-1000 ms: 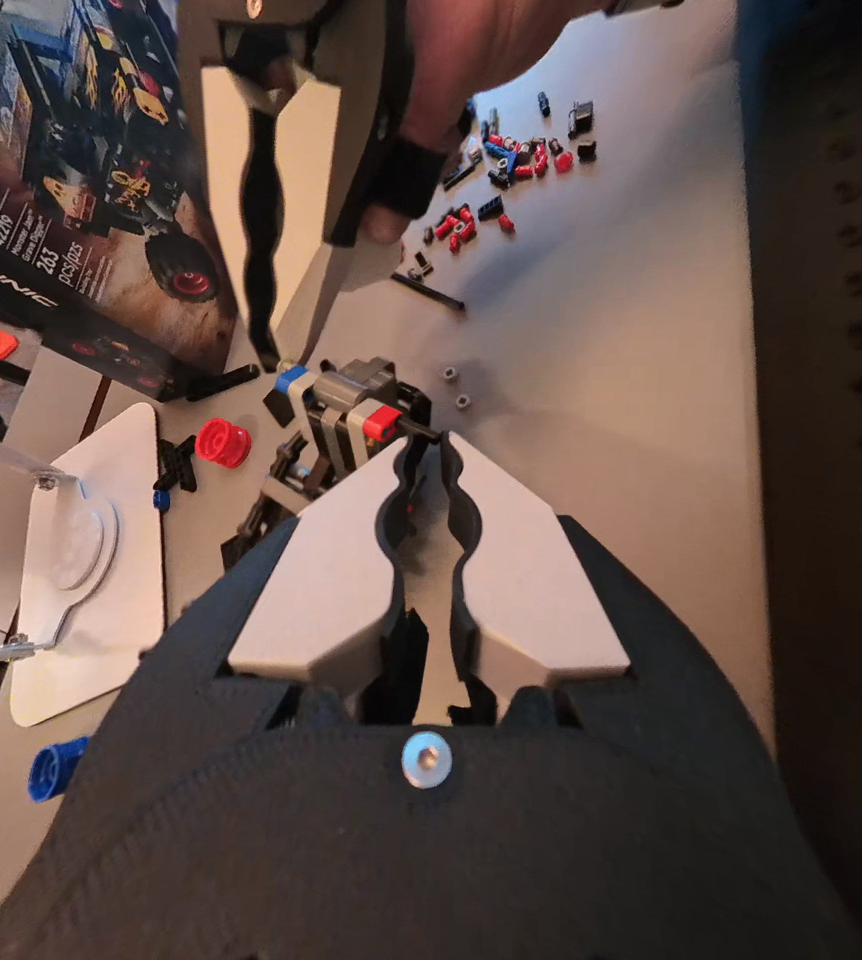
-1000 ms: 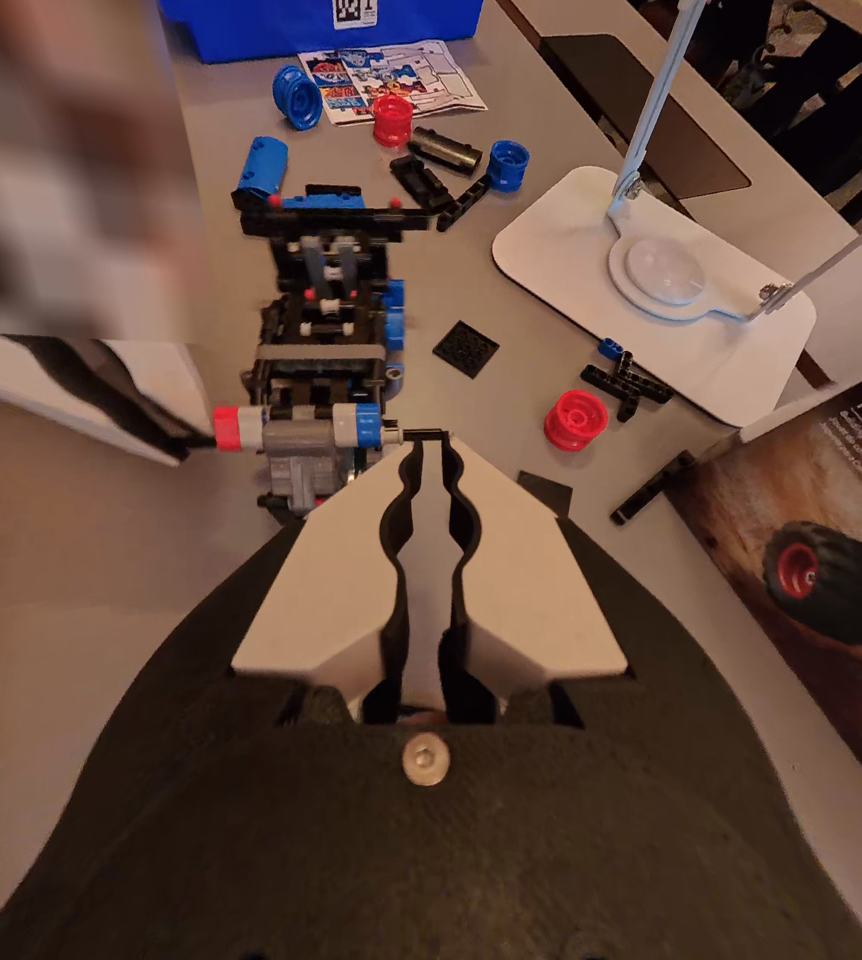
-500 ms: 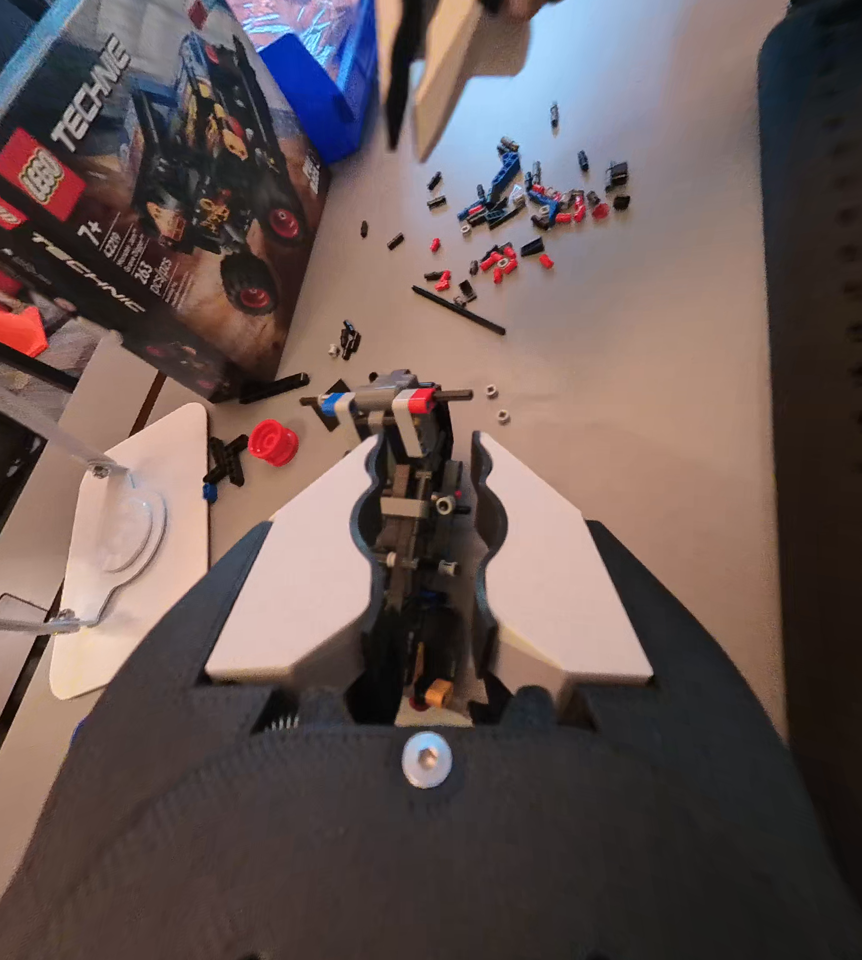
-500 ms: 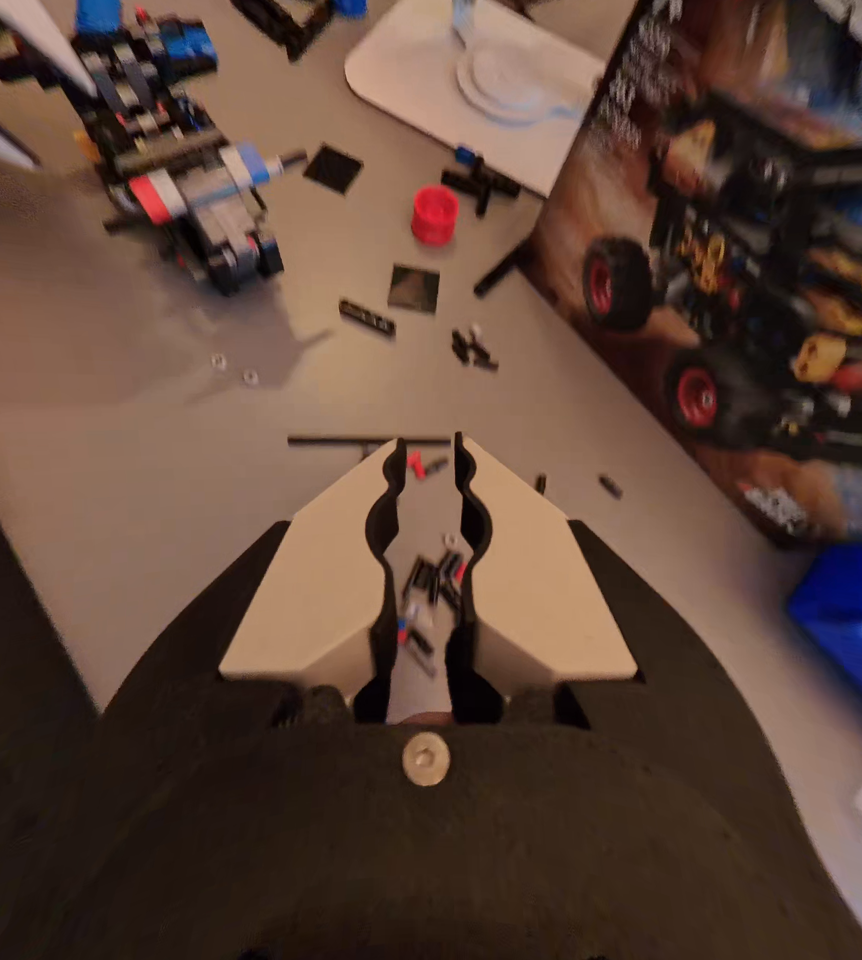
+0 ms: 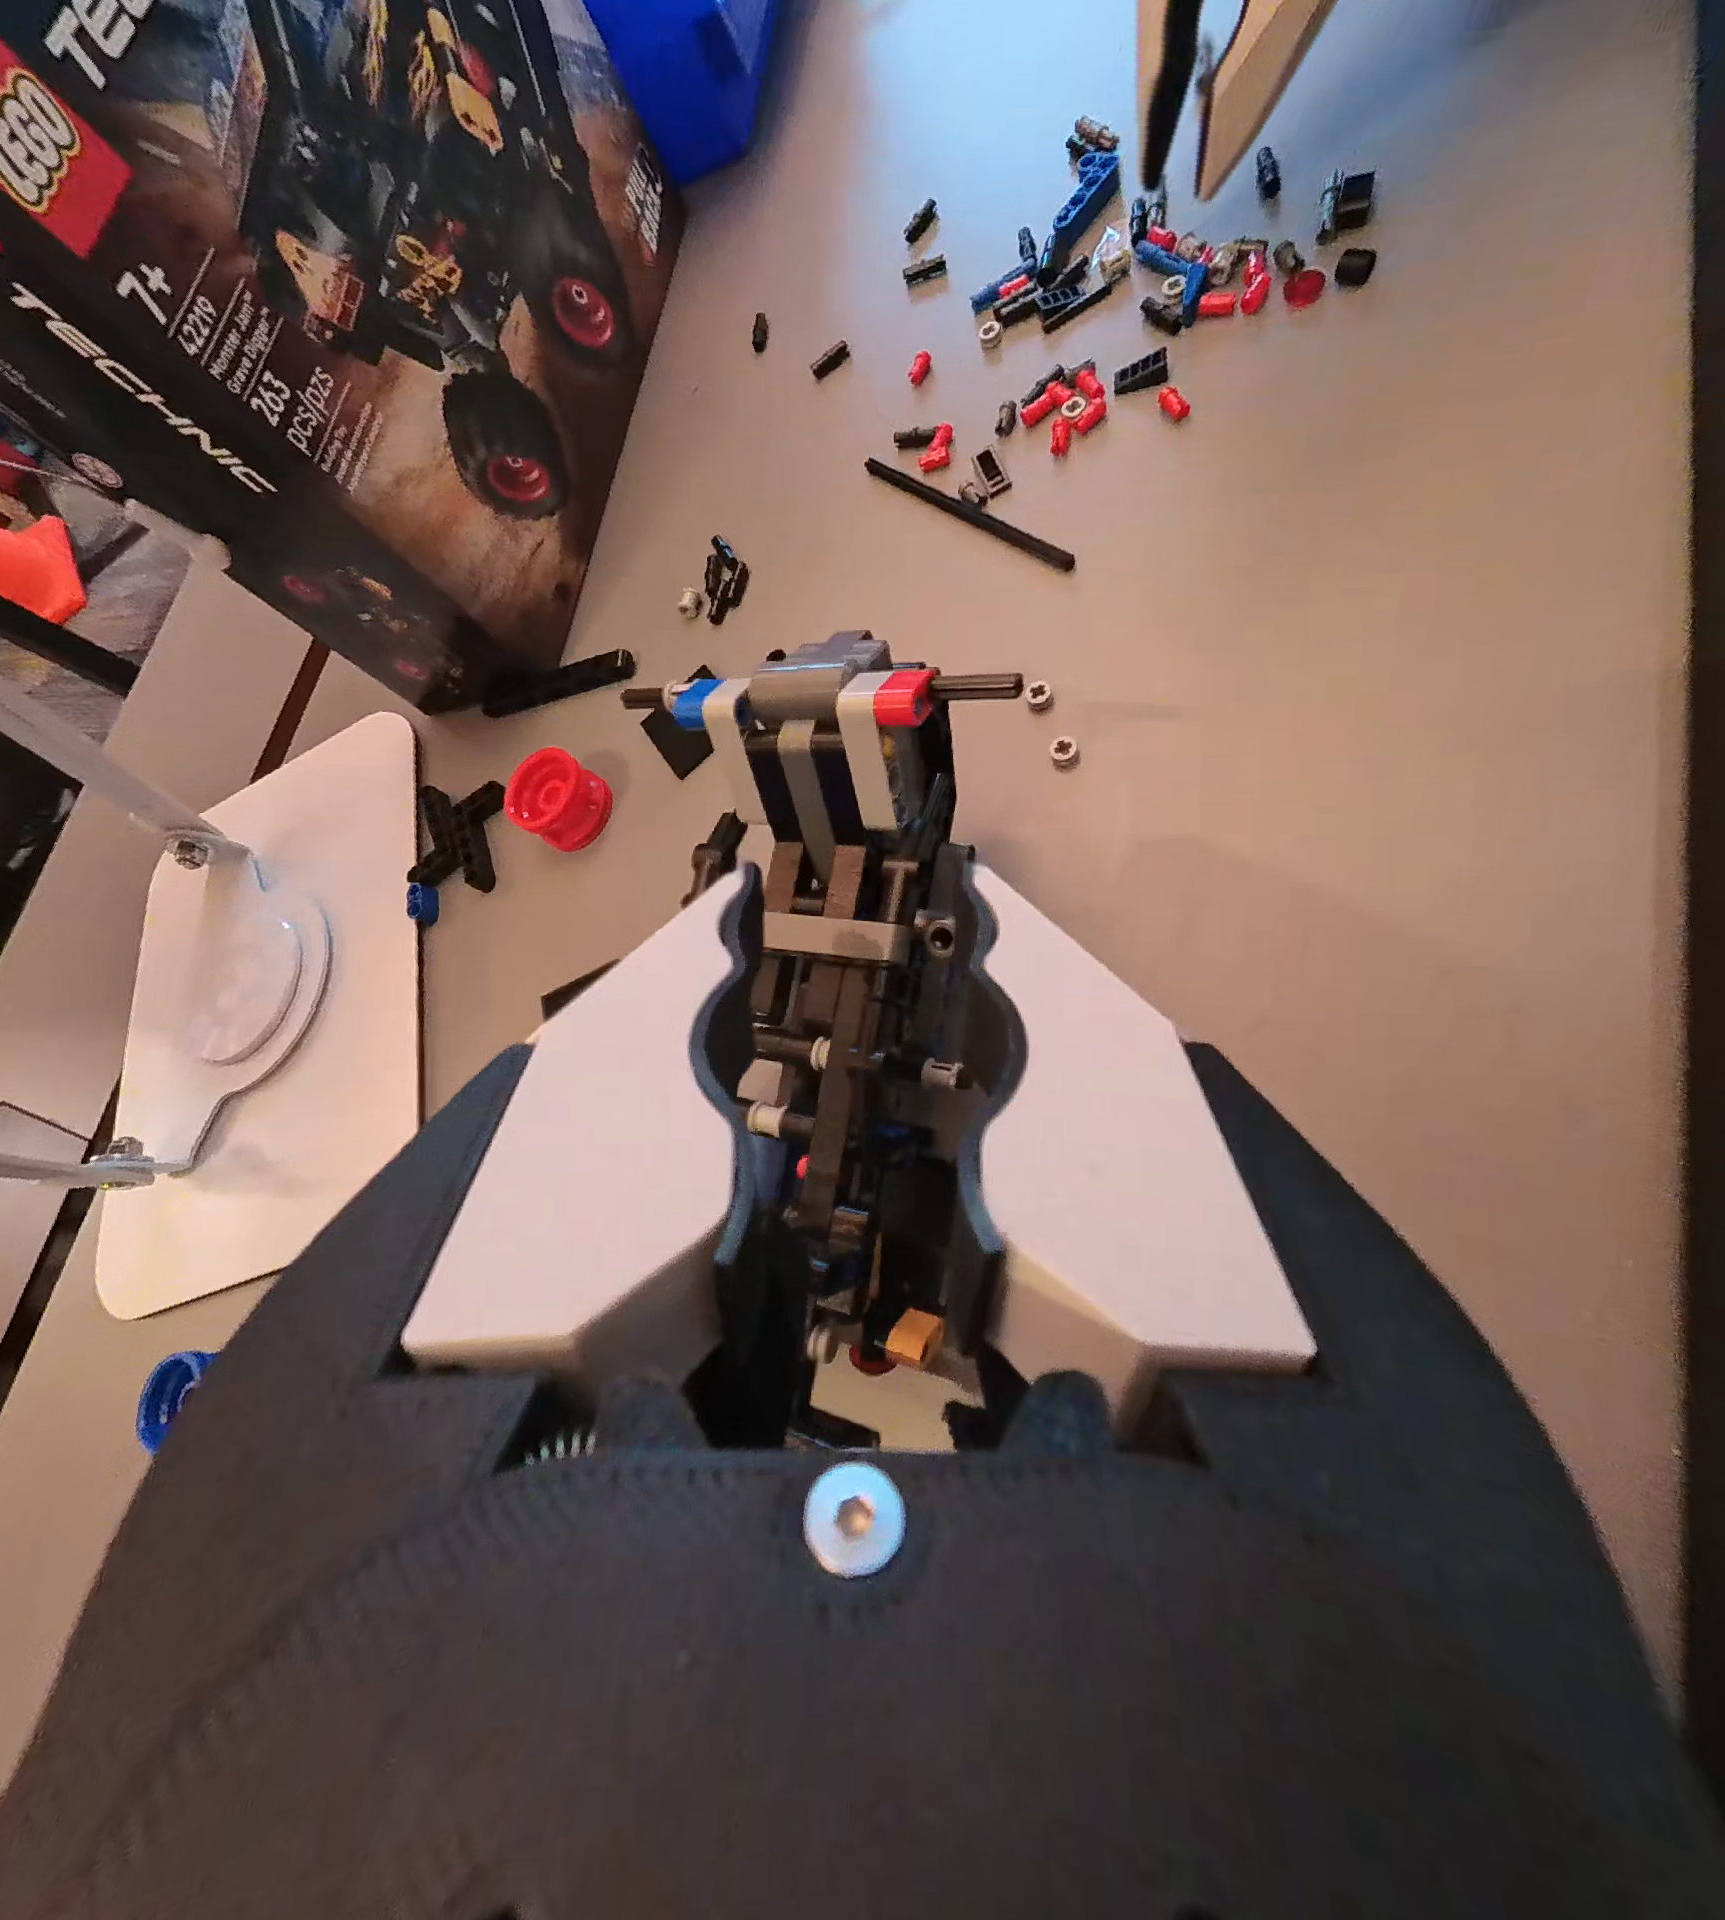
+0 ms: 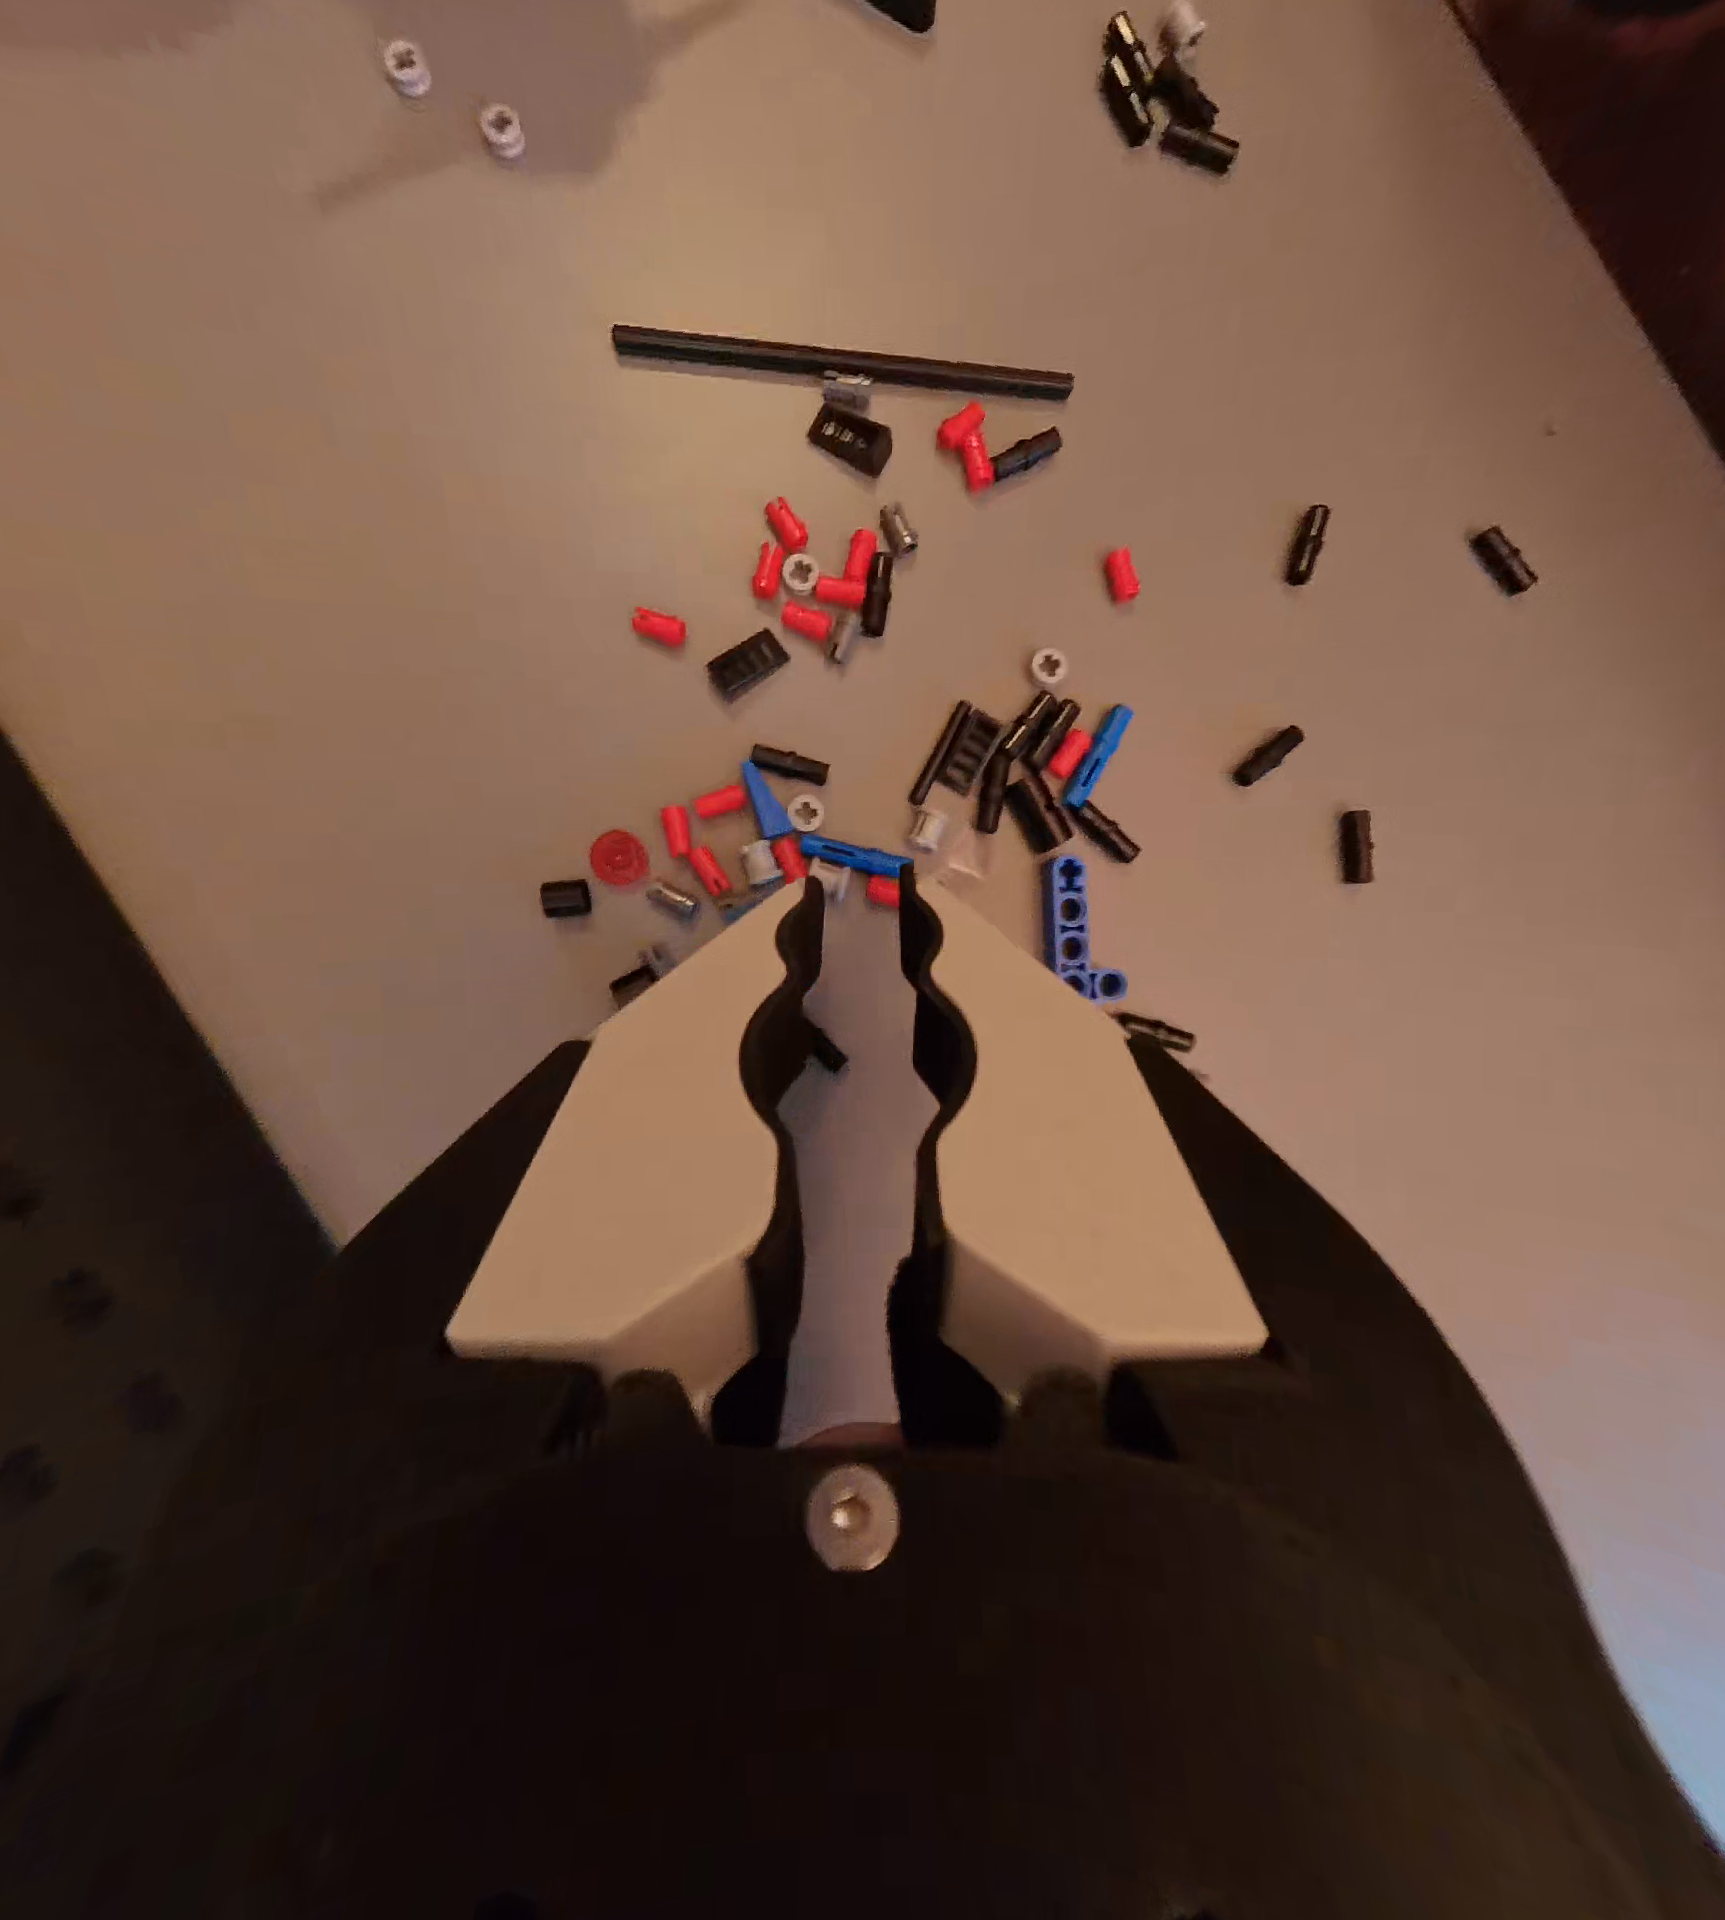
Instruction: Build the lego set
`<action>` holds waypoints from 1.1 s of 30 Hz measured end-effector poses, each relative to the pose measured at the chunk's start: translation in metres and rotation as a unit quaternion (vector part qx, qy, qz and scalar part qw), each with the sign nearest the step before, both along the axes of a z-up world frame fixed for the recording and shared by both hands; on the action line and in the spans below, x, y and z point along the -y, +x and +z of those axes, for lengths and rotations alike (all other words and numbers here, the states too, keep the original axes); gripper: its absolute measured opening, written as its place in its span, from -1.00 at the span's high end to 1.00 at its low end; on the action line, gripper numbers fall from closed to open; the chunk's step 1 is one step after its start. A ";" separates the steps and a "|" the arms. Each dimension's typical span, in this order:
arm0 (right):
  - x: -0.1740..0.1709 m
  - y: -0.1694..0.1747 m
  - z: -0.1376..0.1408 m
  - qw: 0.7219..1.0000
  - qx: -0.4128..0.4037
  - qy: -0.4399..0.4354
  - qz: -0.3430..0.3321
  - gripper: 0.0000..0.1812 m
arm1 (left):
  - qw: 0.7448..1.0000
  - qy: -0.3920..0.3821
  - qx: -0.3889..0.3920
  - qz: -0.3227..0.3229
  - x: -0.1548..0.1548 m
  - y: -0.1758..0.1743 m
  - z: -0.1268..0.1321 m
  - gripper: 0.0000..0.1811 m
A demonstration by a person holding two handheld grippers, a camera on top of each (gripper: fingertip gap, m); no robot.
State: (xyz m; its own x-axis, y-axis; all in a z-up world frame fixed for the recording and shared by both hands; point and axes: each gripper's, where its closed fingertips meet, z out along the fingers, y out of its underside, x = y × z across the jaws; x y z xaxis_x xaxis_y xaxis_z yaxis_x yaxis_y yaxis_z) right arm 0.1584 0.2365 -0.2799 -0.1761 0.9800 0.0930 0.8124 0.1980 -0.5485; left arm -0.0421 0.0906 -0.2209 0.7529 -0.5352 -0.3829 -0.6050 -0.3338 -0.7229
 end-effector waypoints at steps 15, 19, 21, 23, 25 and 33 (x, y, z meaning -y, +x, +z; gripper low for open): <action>0.003 -0.004 -0.013 1.000 0.005 0.003 0.022 0.92 | 1.000 -0.009 -0.008 0.001 -0.001 0.002 -0.009 0.62; 0.009 -0.011 0.007 0.999 -0.044 -0.024 0.011 0.92 | 1.000 0.014 -0.002 0.005 -0.002 0.002 0.001 0.62; 0.022 -0.023 0.029 0.993 -0.096 -0.062 0.010 0.92 | 0.999 0.047 -0.014 0.008 -0.003 0.004 0.014 0.63; 0.040 -0.037 0.052 0.982 -0.149 -0.114 0.017 0.92 | 0.995 0.087 -0.043 -0.002 -0.003 0.013 0.028 0.63; 0.061 -0.052 0.069 0.968 -0.184 -0.166 0.028 0.92 | 0.989 0.128 -0.074 -0.022 -0.002 0.029 0.038 0.66; 0.130 -0.097 0.085 0.933 -0.212 -0.278 0.083 0.92 | 0.961 0.193 -0.161 -0.117 0.002 0.102 0.027 0.79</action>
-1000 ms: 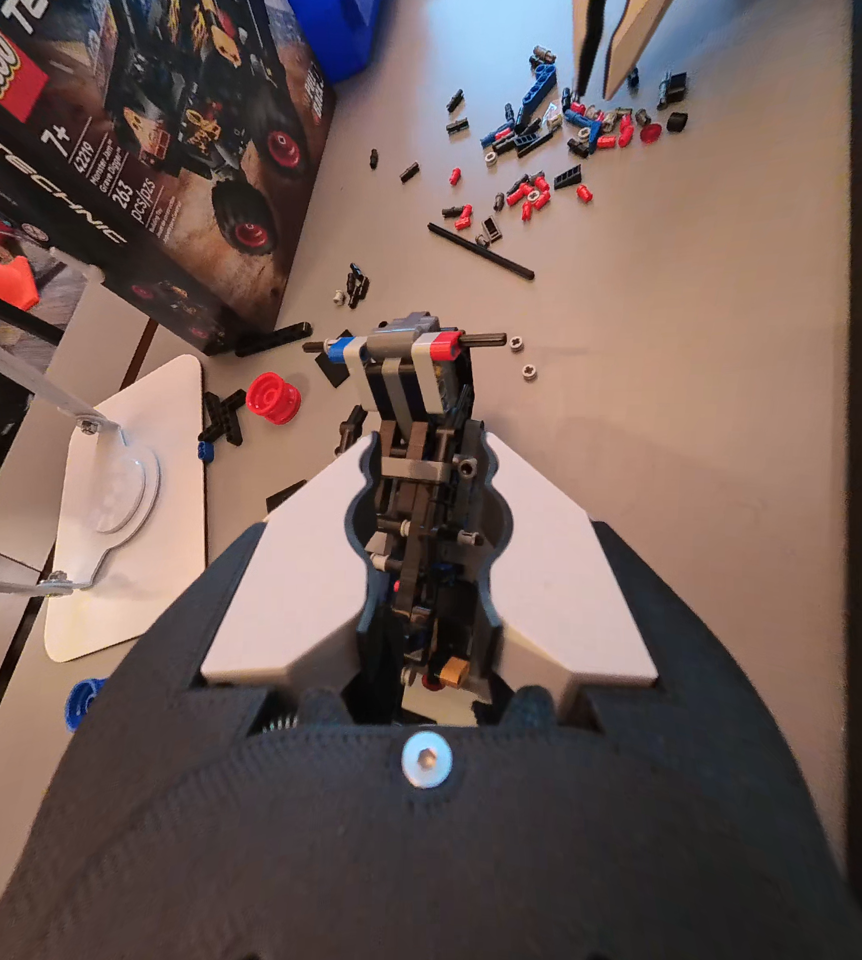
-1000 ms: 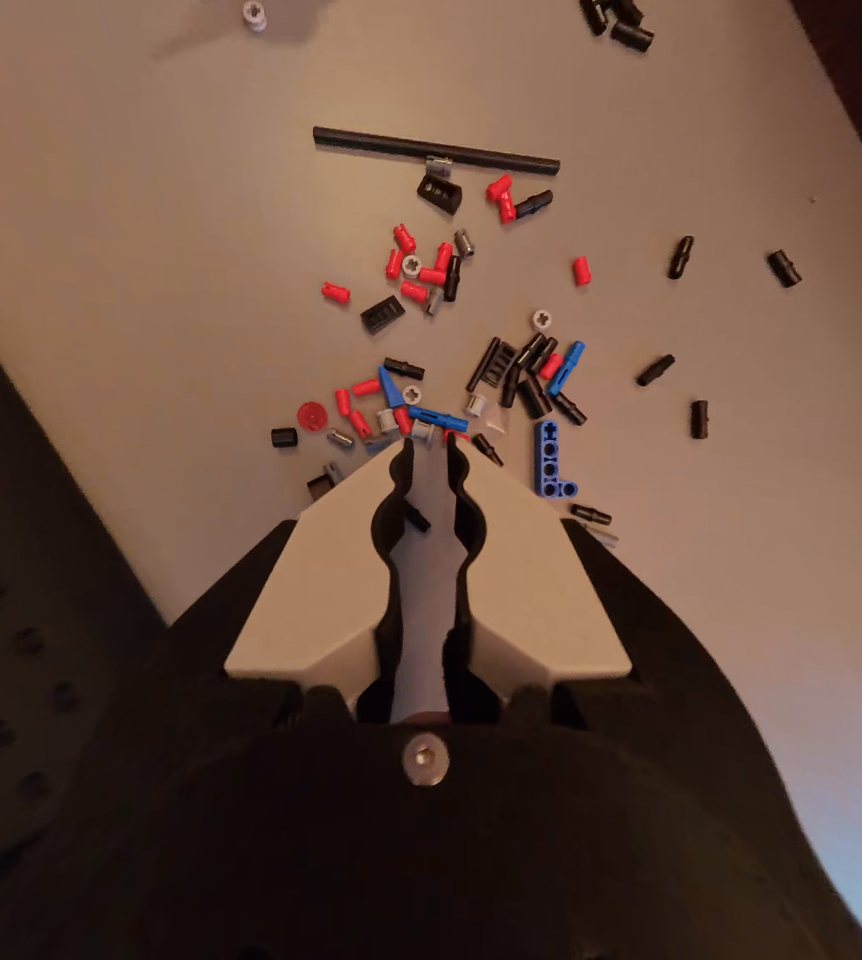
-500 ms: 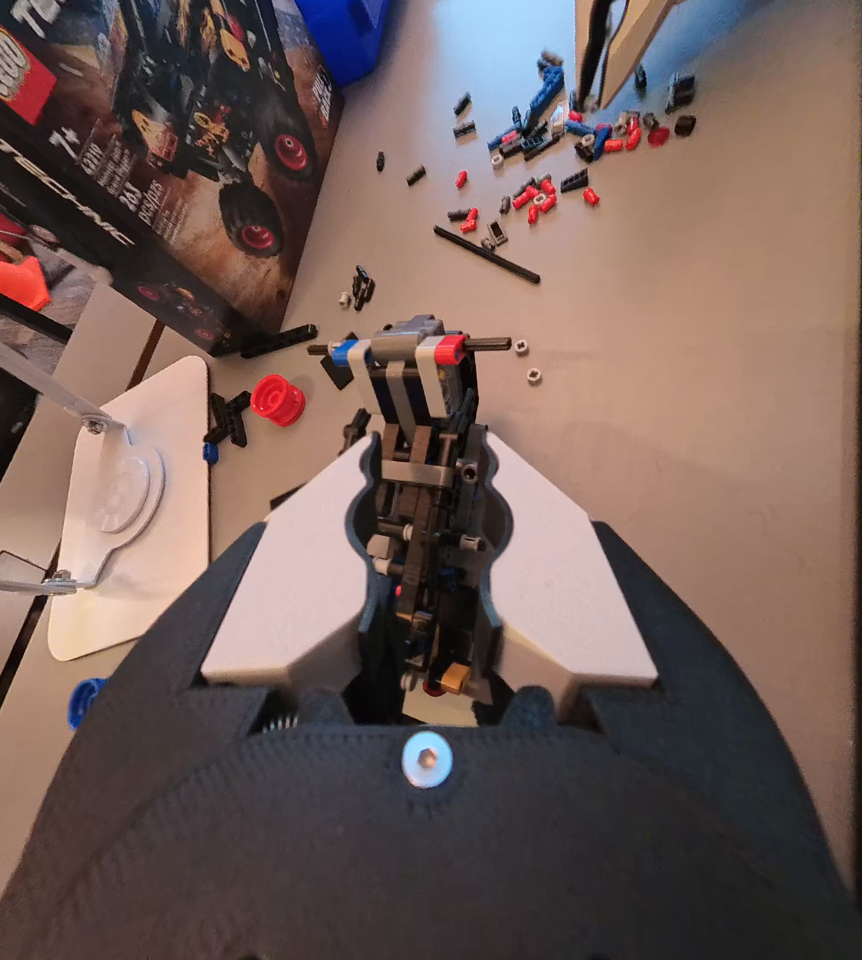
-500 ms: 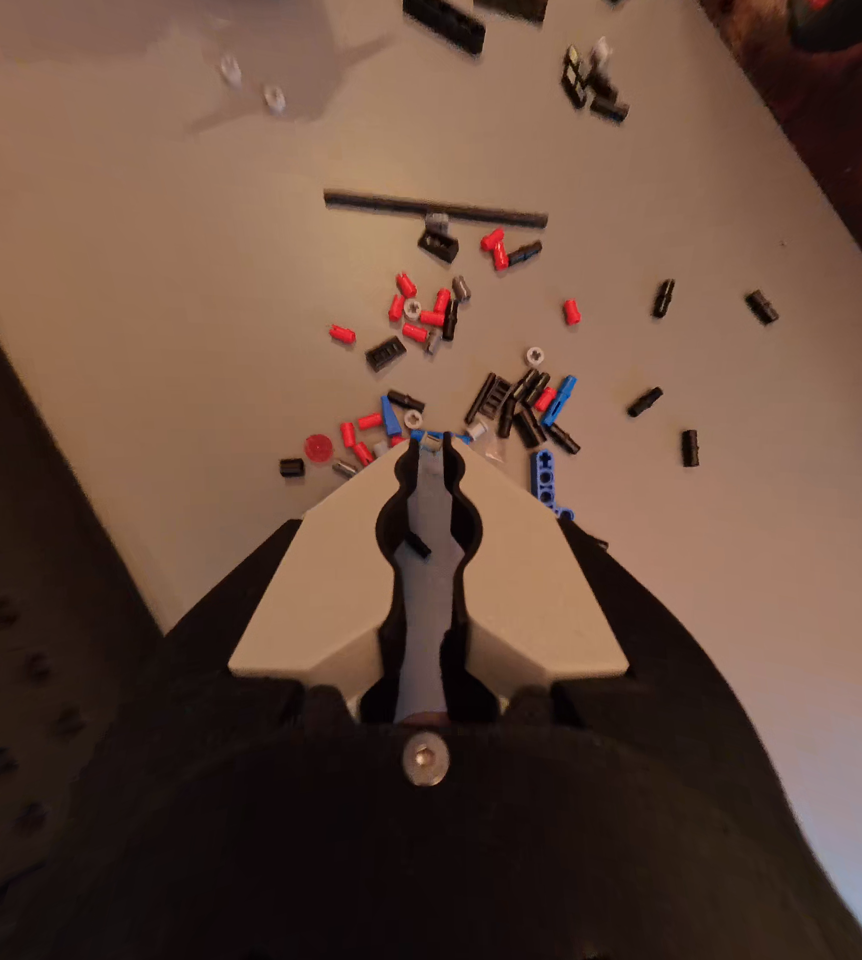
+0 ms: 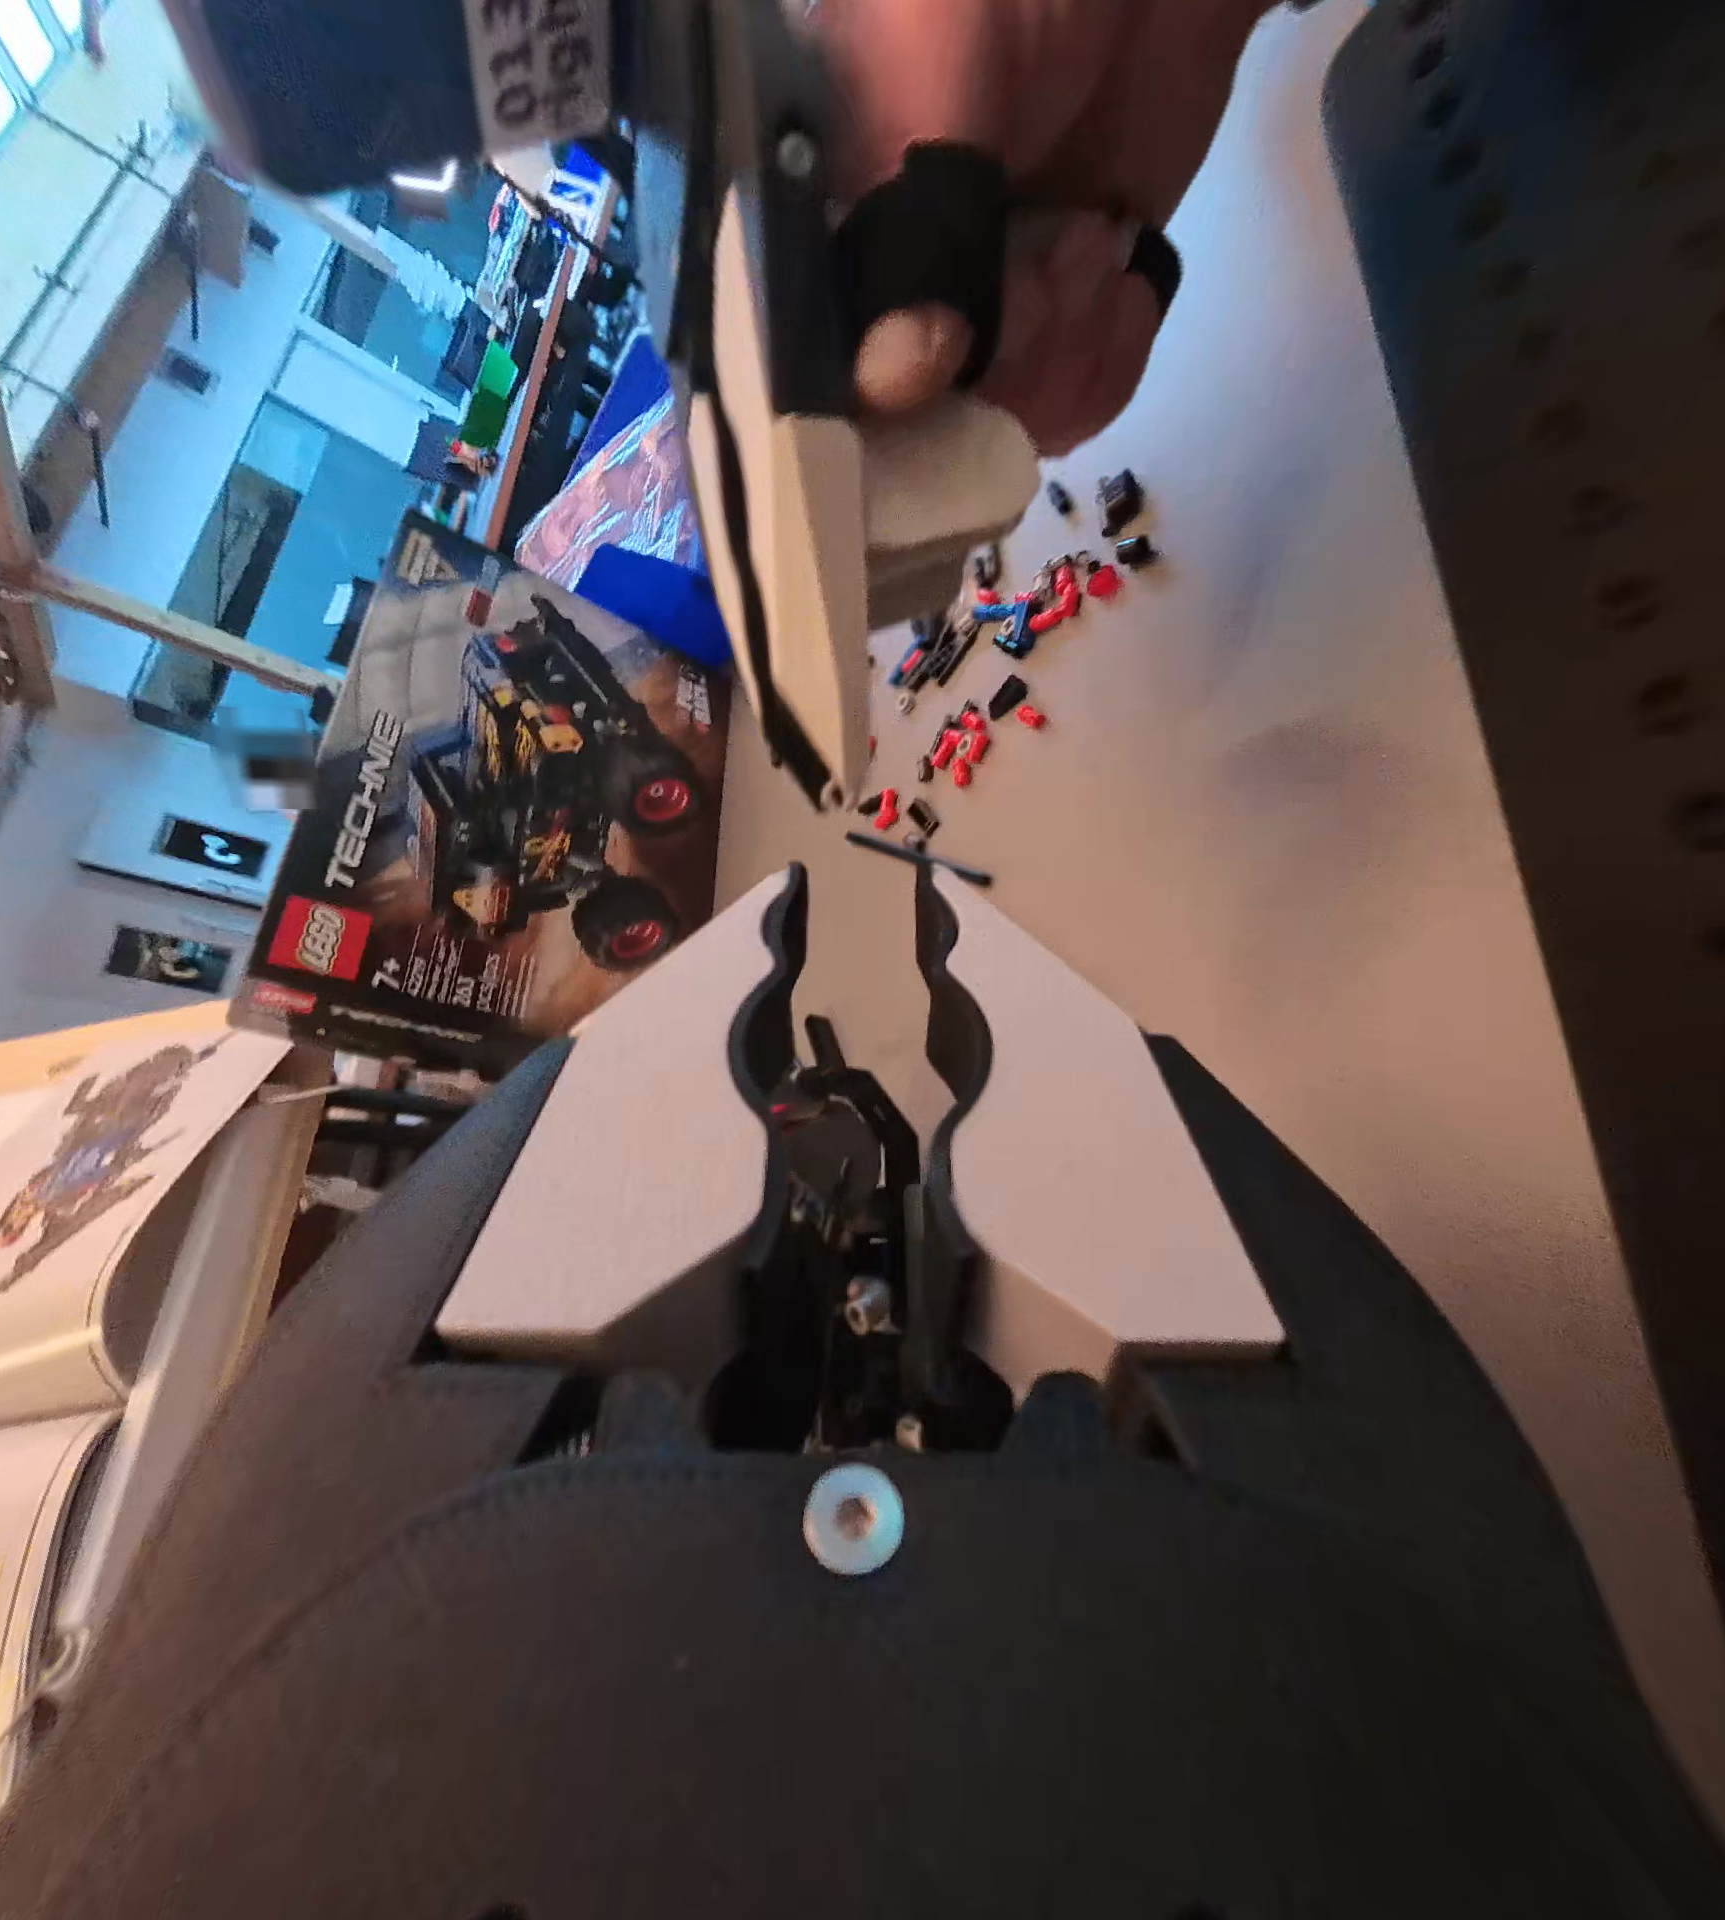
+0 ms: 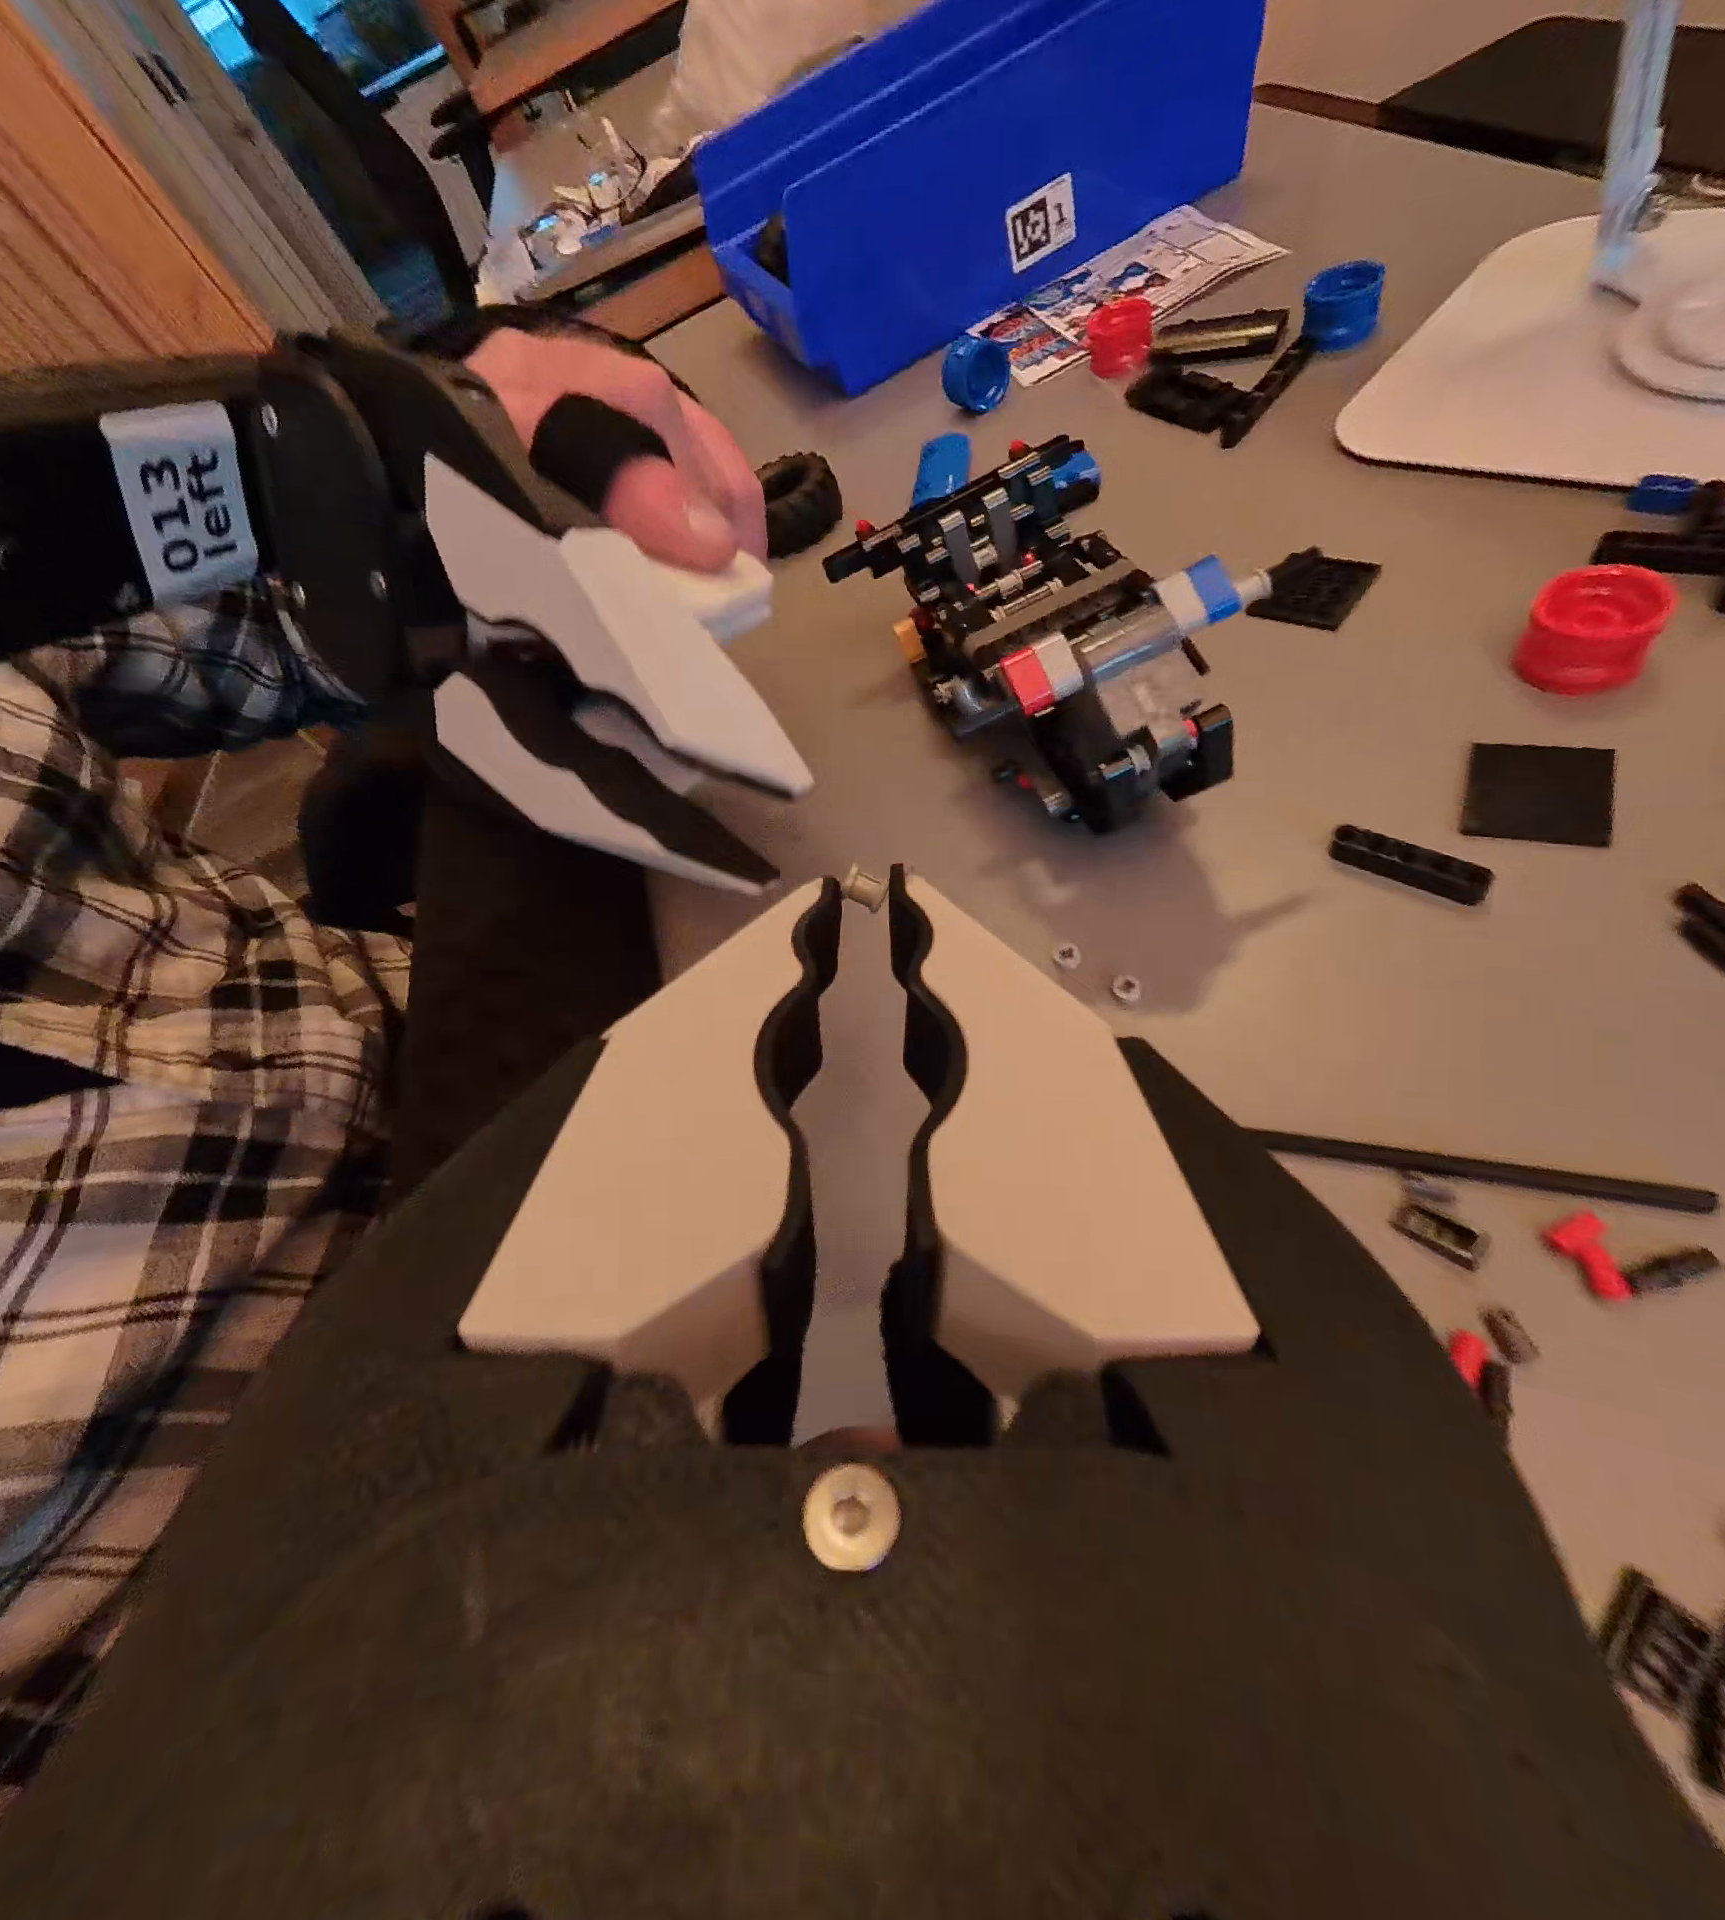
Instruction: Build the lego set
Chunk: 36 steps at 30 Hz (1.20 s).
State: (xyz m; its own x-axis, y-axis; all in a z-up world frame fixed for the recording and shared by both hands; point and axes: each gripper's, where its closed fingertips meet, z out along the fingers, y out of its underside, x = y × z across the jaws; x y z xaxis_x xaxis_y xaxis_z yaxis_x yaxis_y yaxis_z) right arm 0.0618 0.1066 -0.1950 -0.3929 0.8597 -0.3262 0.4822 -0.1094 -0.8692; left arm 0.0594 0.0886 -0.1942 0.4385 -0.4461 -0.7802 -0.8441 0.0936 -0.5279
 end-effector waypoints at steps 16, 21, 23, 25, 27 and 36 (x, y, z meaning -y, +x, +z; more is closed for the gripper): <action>0.018 -0.009 -0.003 0.999 0.011 -0.043 0.031 0.92 | 0.999 0.031 -0.013 -0.008 0.000 0.002 0.002 0.86; 0.018 -0.010 -0.001 0.998 0.012 -0.044 0.031 0.92 | 0.999 0.030 -0.011 -0.018 0.001 0.003 0.000 0.93; 0.017 -0.010 -0.002 0.998 0.013 -0.045 0.032 0.92 | 0.999 0.030 -0.013 -0.020 0.000 0.004 -0.002 0.95; 0.018 -0.010 -0.001 0.998 0.014 -0.048 0.035 0.92 | 0.999 0.030 -0.007 -0.021 0.000 0.004 0.000 0.93; 0.019 -0.009 0.000 0.998 0.011 -0.054 0.040 0.92 | 0.999 0.033 -0.004 -0.021 0.000 0.003 0.002 0.88; 0.024 -0.008 0.004 0.998 0.006 -0.048 0.045 0.92 | 0.999 0.024 0.007 -0.022 0.000 0.002 0.000 0.92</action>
